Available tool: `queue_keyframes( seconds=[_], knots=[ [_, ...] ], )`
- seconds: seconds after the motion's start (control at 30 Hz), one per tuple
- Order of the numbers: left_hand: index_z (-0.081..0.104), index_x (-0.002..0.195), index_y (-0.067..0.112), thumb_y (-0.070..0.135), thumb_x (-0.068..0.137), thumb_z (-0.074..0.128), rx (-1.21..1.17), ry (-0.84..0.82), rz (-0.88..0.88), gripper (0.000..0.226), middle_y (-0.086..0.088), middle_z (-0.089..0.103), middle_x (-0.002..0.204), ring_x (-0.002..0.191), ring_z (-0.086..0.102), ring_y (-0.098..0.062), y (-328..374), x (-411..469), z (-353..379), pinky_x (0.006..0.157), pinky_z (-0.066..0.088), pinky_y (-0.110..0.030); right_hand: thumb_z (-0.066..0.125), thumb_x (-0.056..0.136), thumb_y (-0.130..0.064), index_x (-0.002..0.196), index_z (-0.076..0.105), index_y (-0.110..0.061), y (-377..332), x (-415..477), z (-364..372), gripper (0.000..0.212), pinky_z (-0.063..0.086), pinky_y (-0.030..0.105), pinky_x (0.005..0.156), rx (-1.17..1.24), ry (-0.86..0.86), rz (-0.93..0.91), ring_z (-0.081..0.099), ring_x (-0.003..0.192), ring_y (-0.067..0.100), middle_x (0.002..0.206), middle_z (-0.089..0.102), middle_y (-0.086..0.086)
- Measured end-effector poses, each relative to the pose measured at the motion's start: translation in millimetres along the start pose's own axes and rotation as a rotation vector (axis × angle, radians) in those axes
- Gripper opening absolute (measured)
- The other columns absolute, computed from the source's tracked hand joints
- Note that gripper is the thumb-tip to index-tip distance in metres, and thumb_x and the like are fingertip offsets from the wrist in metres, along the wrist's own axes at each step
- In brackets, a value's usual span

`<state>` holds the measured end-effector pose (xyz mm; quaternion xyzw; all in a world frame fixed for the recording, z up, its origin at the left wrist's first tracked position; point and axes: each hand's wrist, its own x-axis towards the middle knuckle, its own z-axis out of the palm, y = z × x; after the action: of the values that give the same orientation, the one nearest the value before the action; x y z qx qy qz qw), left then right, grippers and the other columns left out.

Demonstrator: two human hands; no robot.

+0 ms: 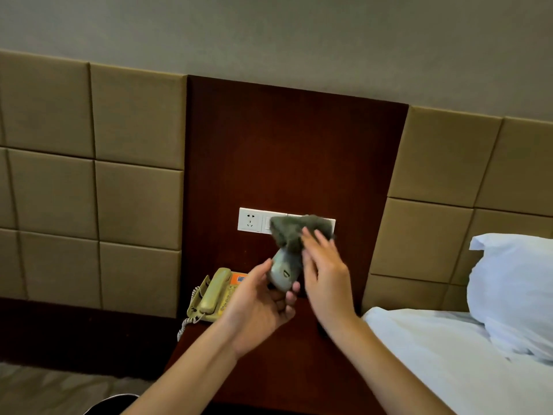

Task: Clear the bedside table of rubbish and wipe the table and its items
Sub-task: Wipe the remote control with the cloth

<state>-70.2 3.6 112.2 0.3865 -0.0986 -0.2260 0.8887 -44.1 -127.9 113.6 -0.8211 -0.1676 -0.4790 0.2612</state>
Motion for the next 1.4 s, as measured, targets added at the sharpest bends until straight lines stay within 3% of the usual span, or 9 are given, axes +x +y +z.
queue_keyframes(
  seconds=[0.17,0.33,0.43,0.6,0.8,0.97,1.1,1.23,1.4],
  knots=[
    [0.062,0.092,0.014,0.037,0.081,0.049,-0.029,-0.026,-0.059,0.028,-0.011,0.060,0.077,0.062,0.052,-0.016,3.2,-2.5,-11.1,0.062,0.037,-0.028,0.044,0.089,-0.015,0.119,0.065,-0.007,1.3,-15.2,-8.1,0.037,0.030,0.043,0.111,-0.016,-0.043,-0.164,0.057,0.119,0.019,0.124,0.064,0.001],
    [0.062,0.111,0.015,0.039,0.086,0.049,-0.070,-0.104,-0.098,0.037,-0.009,0.062,0.089,0.070,0.054,-0.014,0.0,-7.6,-2.5,0.068,0.035,-0.029,0.052,0.094,-0.006,0.127,0.058,-0.006,20.0,30.7,-20.6,0.033,0.026,0.044,0.114,-0.008,-0.106,0.079,0.050,0.127,0.025,0.129,0.059,0.009],
    [0.064,0.101,0.016,0.039,0.086,0.047,-0.104,-0.110,-0.067,0.032,-0.009,0.063,0.087,0.069,0.057,-0.015,6.0,-0.3,-3.7,0.068,0.037,-0.030,0.048,0.091,-0.014,0.120,0.064,-0.006,6.9,19.7,-21.1,0.034,0.040,0.043,0.106,0.012,-0.063,-0.136,0.052,0.123,0.020,0.124,0.061,0.002],
    [0.072,0.081,0.012,0.039,0.079,0.047,-0.163,-0.082,-0.006,0.037,-0.009,0.062,0.077,0.067,0.054,-0.018,-0.9,-0.2,-10.7,0.067,0.042,-0.031,0.048,0.091,-0.017,0.107,0.071,-0.010,-15.1,-5.0,-17.2,0.029,0.030,0.032,0.112,0.064,-0.196,-0.474,0.053,0.121,0.014,0.118,0.068,0.000],
    [0.065,0.108,0.008,0.041,0.092,0.039,-0.179,-0.166,-0.109,0.045,-0.008,0.048,0.070,0.055,0.040,-0.012,-7.5,-15.0,-2.2,0.059,0.039,-0.026,0.055,0.092,-0.008,0.117,0.067,-0.010,26.9,49.5,-33.6,0.029,0.026,0.033,0.109,-0.006,-0.111,-0.028,0.052,0.122,0.026,0.120,0.066,0.009],
    [0.063,0.098,0.010,0.038,0.087,0.044,-0.292,-0.118,0.001,0.036,-0.009,0.057,0.075,0.057,0.047,-0.013,0.8,-8.6,-2.8,0.061,0.039,-0.025,0.049,0.090,-0.013,0.114,0.069,-0.009,-8.9,-1.9,-15.9,0.031,0.036,0.025,0.107,0.101,-0.051,-0.218,0.047,0.124,0.008,0.125,0.057,-0.006],
    [0.063,0.098,0.010,0.037,0.090,0.051,-0.365,-0.142,0.019,0.031,-0.008,0.058,0.081,0.061,0.048,-0.013,3.4,-12.1,-8.5,0.063,0.038,-0.025,0.047,0.090,-0.008,0.115,0.067,-0.008,-4.8,-5.1,-13.0,0.033,0.036,0.030,0.110,0.110,-0.104,-0.379,0.053,0.124,0.015,0.125,0.063,0.002],
    [0.052,0.112,0.011,0.038,0.089,0.041,-0.323,-0.164,-0.030,0.036,-0.003,0.044,0.070,0.059,0.035,-0.009,3.0,-16.1,-3.8,0.060,0.034,-0.022,0.053,0.089,0.000,0.123,0.061,-0.006,21.0,35.6,-24.3,0.036,0.042,0.040,0.105,0.048,0.040,-0.040,0.056,0.118,0.020,0.124,0.062,0.008],
    [0.064,0.098,0.010,0.038,0.090,0.040,-0.306,-0.199,0.045,0.037,-0.003,0.050,0.073,0.059,0.042,-0.009,14.5,-6.8,2.1,0.061,0.036,-0.022,0.052,0.092,-0.011,0.121,0.063,-0.011,-26.2,20.1,-11.0,0.031,0.036,0.020,0.106,0.303,0.011,0.020,0.048,0.127,0.009,0.132,0.054,-0.005]
  ],
)
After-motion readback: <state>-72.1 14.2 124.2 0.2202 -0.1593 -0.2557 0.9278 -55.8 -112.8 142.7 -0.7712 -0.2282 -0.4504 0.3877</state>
